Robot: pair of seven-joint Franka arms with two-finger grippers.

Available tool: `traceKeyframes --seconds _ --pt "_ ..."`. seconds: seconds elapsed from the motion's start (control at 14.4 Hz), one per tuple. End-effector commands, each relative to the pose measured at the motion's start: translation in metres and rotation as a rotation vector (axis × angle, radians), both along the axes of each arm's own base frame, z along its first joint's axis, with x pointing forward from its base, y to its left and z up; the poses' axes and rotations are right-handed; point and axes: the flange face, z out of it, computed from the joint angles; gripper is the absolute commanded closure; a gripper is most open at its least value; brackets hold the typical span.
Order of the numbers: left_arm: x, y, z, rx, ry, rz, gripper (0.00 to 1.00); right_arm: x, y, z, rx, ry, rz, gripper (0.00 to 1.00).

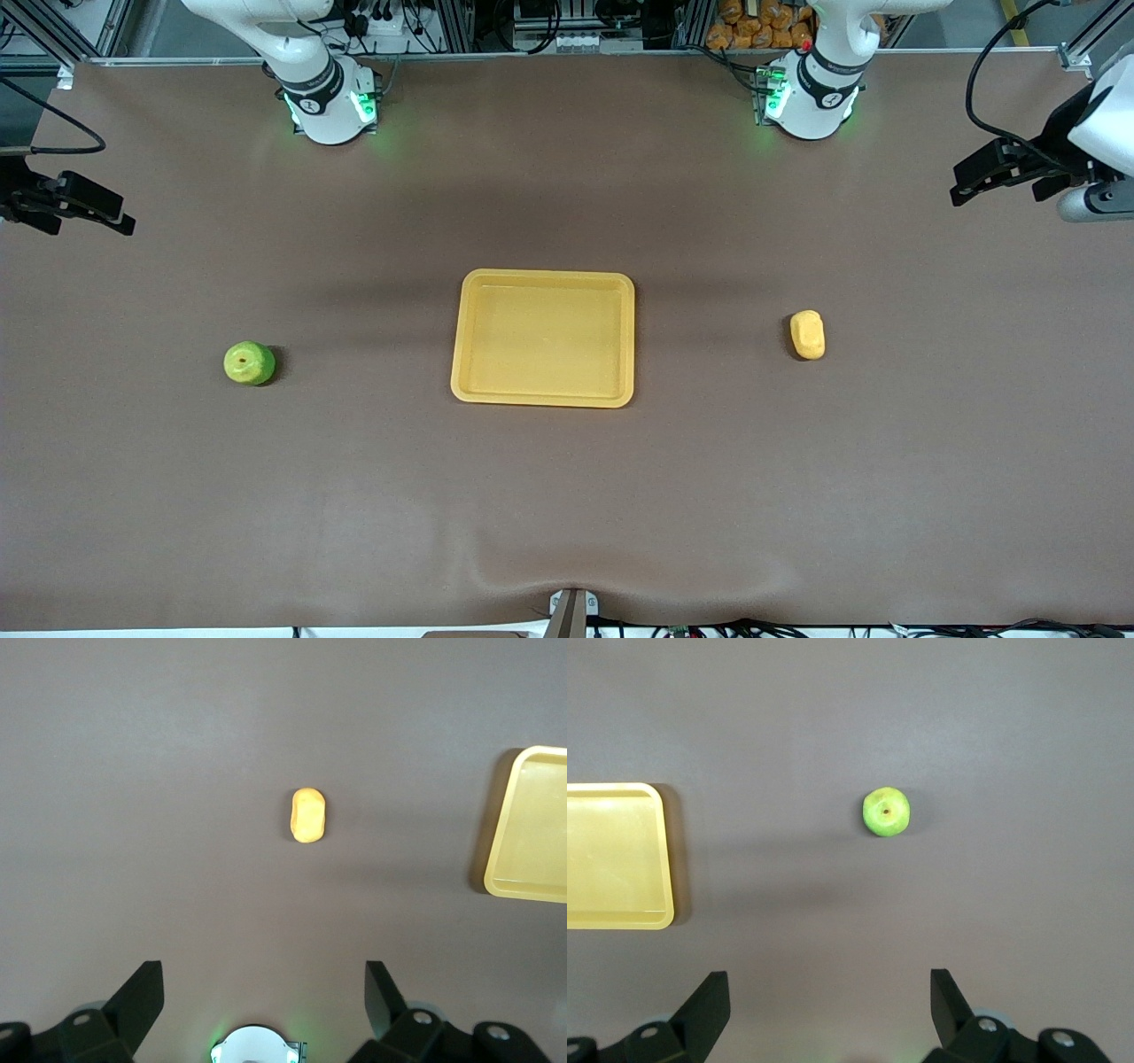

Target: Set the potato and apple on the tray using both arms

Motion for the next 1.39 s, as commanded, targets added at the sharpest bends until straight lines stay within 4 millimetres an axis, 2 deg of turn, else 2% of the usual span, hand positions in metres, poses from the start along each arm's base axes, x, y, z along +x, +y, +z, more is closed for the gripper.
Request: traceKeyframes --seconds 0.0,0.28,0.42,1.32 --pt "-0.003 0.001 0.007 -0.007 -0.018 0.012 0.00 -0.001 -0.004 0.007 -0.022 -0.010 -0.002 0.00" --pt "-0.001 0.000 0.011 -0.008 -0.027 0.009 0.00 0.001 0.001 0.003 -0.021 0.001 0.020 0.00" --pt "-0.002 -0.001 0.012 -0.009 -0.028 0.009 0.00 0.000 -0.002 0.003 -0.020 0.007 0.015 0.00" --pt "-0.008 -0.007 -0.001 -0.002 0.027 -0.016 0.00 0.002 0.000 0.004 -0.023 0.005 0.012 0.00"
